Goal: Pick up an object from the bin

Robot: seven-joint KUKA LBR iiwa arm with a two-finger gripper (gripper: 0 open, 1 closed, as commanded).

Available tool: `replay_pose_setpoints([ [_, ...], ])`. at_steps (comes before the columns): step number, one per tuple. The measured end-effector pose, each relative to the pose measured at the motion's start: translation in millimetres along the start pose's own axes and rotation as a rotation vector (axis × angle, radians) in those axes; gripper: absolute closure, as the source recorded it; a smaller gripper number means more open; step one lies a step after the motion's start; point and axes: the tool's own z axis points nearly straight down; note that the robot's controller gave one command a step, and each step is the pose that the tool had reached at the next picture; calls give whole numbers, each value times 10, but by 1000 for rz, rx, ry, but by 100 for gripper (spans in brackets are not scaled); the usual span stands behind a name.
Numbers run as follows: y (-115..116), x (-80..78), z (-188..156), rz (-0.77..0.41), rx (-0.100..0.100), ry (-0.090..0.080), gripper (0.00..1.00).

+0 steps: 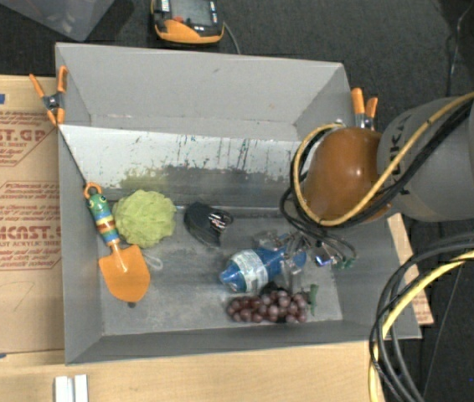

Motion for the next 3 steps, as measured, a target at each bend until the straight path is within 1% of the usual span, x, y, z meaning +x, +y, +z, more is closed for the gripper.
replay_pose_setpoints([
  [1, -203, -373, 46, -27, 3, -10, 0],
  [2, -201, -362, 49, -27, 2, -9, 0],
  [3, -373, -97, -97, -705, 4, -11, 100],
])
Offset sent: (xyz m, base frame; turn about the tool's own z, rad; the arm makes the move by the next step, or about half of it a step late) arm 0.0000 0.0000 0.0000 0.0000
